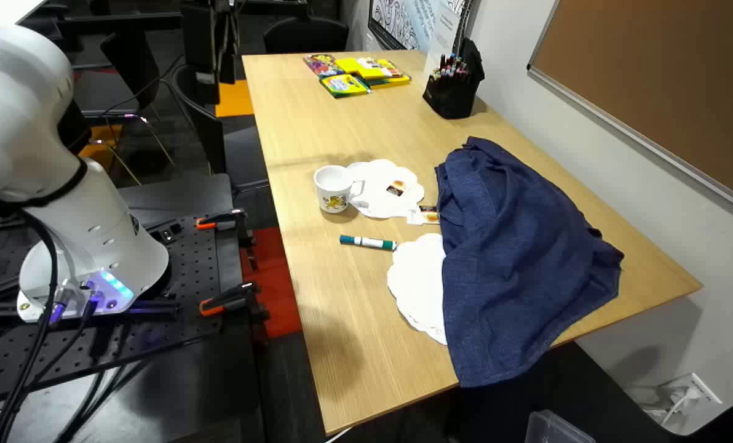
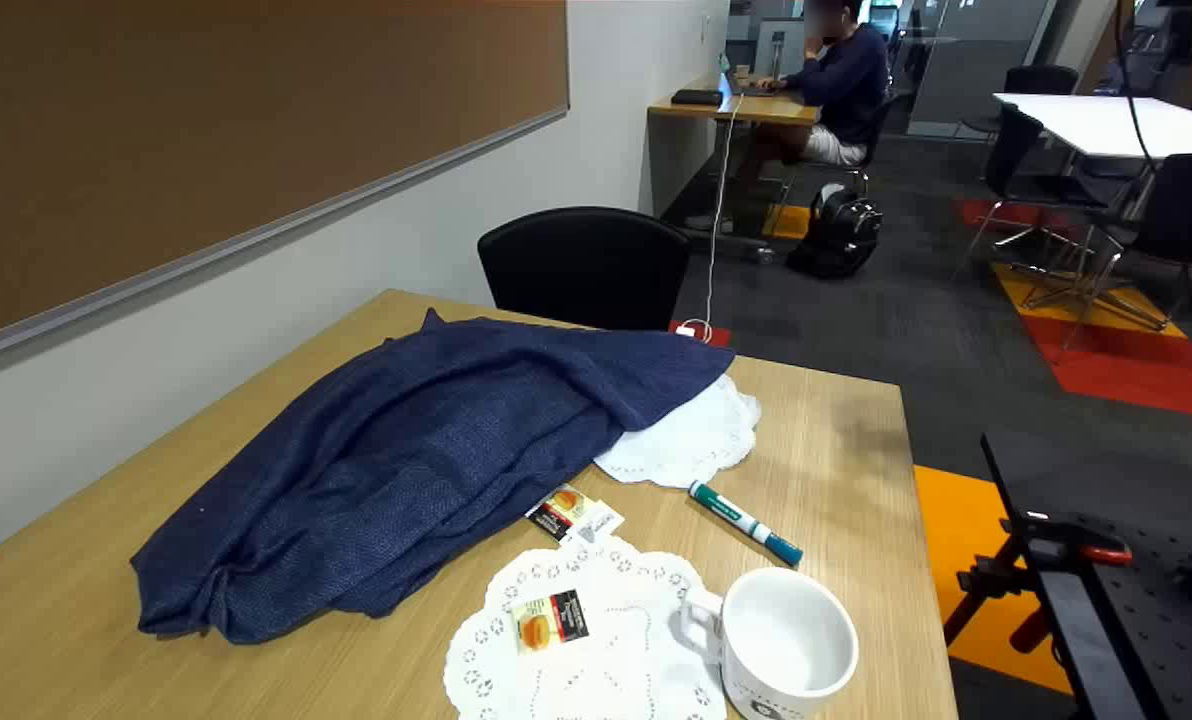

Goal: Move the marker slightly to the right

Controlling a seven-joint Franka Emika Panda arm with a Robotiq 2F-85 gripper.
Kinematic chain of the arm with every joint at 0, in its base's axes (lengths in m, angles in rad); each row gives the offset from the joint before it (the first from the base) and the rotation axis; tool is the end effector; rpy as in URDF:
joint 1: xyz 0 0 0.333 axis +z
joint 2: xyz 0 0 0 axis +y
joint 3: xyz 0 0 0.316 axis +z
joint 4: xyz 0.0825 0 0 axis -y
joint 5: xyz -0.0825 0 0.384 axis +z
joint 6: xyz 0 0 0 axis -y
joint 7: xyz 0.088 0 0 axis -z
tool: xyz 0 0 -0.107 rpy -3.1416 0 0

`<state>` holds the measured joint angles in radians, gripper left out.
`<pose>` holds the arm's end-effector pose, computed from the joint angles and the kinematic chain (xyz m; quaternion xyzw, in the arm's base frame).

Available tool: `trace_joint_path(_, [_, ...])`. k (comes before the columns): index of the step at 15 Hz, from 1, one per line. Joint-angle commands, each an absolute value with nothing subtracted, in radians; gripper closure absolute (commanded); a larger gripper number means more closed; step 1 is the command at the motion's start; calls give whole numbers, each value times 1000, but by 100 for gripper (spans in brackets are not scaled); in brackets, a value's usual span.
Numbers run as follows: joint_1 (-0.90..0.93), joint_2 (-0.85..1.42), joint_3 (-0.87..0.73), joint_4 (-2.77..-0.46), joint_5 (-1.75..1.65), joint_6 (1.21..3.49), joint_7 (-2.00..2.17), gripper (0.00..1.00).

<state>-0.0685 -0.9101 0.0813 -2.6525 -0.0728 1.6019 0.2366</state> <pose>0.2660 -0.0025 0.4895 0.9872 -0.1252 -0.0632 0.0755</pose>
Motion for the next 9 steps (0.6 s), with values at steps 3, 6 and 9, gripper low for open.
trace_joint_path(3, [-66,-909,79,-2651,-74,1600,238,0])
trace_joint_path(6, [-69,-900,80,-2647,-72,1622,245,0])
trace_joint_path(9, [-80,-863,76,-2636,-57,1723,274,0])
